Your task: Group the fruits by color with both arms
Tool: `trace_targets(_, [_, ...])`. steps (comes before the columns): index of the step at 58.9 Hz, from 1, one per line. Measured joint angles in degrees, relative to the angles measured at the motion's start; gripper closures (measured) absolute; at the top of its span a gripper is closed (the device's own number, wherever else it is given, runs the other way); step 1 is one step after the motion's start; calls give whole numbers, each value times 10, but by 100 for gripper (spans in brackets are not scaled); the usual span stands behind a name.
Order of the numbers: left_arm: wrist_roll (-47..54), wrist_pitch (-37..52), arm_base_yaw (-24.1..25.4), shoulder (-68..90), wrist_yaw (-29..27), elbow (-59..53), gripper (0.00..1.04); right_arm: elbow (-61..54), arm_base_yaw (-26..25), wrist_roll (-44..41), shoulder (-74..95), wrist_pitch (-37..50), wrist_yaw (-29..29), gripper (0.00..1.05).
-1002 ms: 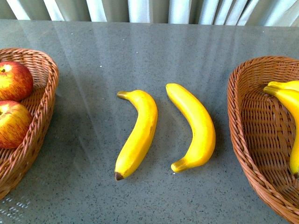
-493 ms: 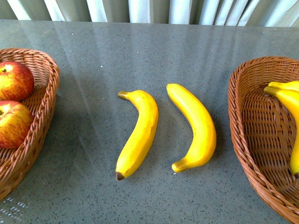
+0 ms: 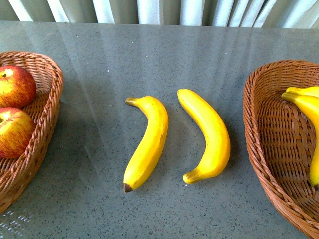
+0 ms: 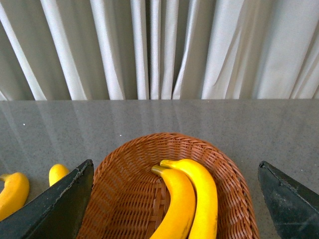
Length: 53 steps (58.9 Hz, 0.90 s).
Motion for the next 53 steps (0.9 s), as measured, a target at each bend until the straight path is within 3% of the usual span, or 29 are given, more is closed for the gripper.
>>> trace_targets(2, [0, 0, 0, 0, 0, 0, 9, 15, -9, 28, 28, -46, -35, 9])
trace_targets(6, [0, 0, 0, 0, 0, 0, 9, 19, -6, 65, 45, -67, -44, 9])
trace_targets(25, [0, 0, 0, 0, 0, 0, 9, 39, 141, 160, 67, -64, 58, 9])
trace_targets(32, [0, 0, 0, 0, 0, 0, 9, 28, 153, 188, 65, -59, 78, 9])
trace_targets(43, [0, 0, 0, 0, 0, 0, 9, 28, 147, 180, 61, -57, 105, 9])
trace_targets(53, [0, 0, 0, 0, 0, 0, 9, 31, 179, 139, 63, -40, 145, 9])
